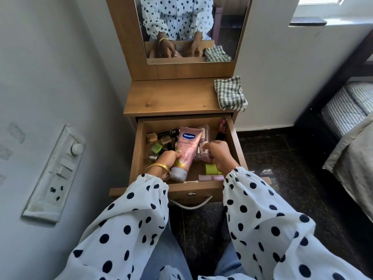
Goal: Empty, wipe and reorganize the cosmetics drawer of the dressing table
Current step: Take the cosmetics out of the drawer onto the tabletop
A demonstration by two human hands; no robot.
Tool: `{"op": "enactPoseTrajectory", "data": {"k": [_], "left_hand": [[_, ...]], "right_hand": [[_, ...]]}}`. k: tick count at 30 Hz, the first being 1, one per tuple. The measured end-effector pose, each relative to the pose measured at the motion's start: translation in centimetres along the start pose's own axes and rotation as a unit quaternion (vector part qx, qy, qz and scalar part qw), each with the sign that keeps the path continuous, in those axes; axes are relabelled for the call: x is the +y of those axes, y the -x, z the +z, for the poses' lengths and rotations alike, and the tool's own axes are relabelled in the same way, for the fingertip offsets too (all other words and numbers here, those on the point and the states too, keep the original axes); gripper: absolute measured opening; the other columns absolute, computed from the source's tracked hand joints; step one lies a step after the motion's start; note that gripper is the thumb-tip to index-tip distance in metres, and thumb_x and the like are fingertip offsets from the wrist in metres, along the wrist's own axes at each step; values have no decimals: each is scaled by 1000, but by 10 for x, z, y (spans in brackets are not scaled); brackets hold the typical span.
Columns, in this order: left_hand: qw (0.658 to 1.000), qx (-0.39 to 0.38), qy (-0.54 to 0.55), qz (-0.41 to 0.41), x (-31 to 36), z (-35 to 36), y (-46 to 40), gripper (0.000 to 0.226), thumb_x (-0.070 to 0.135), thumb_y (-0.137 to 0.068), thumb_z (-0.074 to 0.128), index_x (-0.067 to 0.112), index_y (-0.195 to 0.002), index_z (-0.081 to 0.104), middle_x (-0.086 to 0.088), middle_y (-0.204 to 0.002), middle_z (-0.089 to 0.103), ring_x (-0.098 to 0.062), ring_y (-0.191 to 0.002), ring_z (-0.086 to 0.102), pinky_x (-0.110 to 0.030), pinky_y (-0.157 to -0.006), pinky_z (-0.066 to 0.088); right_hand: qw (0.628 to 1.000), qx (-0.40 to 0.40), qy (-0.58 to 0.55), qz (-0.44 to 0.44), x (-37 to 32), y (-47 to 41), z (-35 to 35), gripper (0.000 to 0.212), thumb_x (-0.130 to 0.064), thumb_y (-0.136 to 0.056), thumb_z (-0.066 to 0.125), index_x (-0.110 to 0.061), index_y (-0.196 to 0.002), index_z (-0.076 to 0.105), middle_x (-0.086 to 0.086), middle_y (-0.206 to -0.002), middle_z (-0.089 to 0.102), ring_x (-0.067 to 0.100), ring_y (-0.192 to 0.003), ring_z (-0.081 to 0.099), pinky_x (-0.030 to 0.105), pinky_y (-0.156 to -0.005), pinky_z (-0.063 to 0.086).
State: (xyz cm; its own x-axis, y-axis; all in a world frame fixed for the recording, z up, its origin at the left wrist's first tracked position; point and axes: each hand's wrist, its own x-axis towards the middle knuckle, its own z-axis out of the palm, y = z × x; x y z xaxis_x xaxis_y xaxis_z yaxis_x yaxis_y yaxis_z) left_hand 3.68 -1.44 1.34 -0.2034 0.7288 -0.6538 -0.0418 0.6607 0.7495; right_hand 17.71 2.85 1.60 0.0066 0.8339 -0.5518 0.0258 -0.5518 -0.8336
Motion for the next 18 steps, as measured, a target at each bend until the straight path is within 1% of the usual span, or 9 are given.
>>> {"op": "enactPoseTrajectory", "data": {"k": [2, 5, 6, 8, 11, 13, 14, 16, 18], "left_hand": [[1000, 9, -3, 23, 0, 0, 2, 32, 20, -93, 49, -2, -116, 51, -15, -106, 58, -32, -100, 57, -47, -100, 45], [998, 14, 23, 61, 0, -2, 6, 10, 16, -94, 48, 7, -95, 52, -15, -105, 57, -27, -88, 58, -41, -86, 49], [997, 10, 36, 68, -1, -3, 7, 9, 15, -94, 47, 9, -90, 52, -14, -104, 57, -25, -83, 58, -39, -81, 50], [995, 4, 58, 83, 0, -7, 11, 9, 16, -93, 48, 11, -87, 52, -15, -103, 57, -24, -82, 59, -40, -82, 50], [991, 12, 60, 116, 4, -13, 20, 15, 21, -93, 50, 7, -97, 53, -17, -106, 59, -29, -91, 60, -46, -87, 50], [988, 24, 62, 138, 8, -17, 27, 23, 23, -93, 50, 6, -108, 53, -15, -107, 59, -29, -95, 59, -43, -84, 51], [986, 30, 69, 150, 10, -20, 31, 26, 23, -92, 51, 6, -113, 53, -13, -107, 59, -29, -95, 59, -40, -81, 51], [979, 59, 73, 179, 17, -27, 35, 36, 26, -91, 53, 8, -122, 50, -12, -111, 59, -27, -95, 59, -37, -79, 51], [971, 97, 57, 210, 24, -35, 37, 40, 31, -90, 55, 10, -124, 49, -11, -113, 59, -24, -93, 59, -32, -74, 51]], "right_hand": [[1000, 11, 1, -12, 0, 3, -3, 17, -1, -83, 57, -4, -100, 55, 16, -96, 63, 28, -83, 65, 35, -70, 56], [999, 22, 4, -35, 1, 7, -9, 11, -2, -81, 58, -7, -90, 59, 20, -106, 65, 34, -96, 64, 45, -83, 56], [999, 22, 3, -44, 1, 9, -11, 9, -1, -80, 58, -9, -85, 59, 21, -107, 65, 35, -99, 63, 48, -85, 55], [998, 19, -2, -57, 0, 15, -17, 11, -2, -81, 58, -13, -80, 59, 20, -107, 65, 36, -101, 63, 50, -88, 53], [997, 8, -20, -74, -5, 29, -25, 10, -3, -84, 57, -12, -82, 59, 17, -104, 66, 33, -97, 65, 49, -88, 53], [996, 7, -33, -88, -9, 37, -29, 9, -3, -84, 56, -6, -90, 61, 17, -99, 66, 32, -94, 66, 47, -87, 53], [995, 9, -42, -92, -12, 40, -29, 13, -3, -83, 56, -3, -95, 62, 17, -97, 66, 33, -91, 66, 47, -86, 52], [993, 6, -61, -96, -18, 46, -29, 12, -2, -83, 55, -2, -93, 61, 16, -91, 65, 32, -84, 64, 44, -77, 53], [992, 2, -79, -95, -25, 50, -27, 6, -2, -83, 55, -7, -81, 58, 13, -79, 64, 27, -72, 62, 35, -62, 49]]}}
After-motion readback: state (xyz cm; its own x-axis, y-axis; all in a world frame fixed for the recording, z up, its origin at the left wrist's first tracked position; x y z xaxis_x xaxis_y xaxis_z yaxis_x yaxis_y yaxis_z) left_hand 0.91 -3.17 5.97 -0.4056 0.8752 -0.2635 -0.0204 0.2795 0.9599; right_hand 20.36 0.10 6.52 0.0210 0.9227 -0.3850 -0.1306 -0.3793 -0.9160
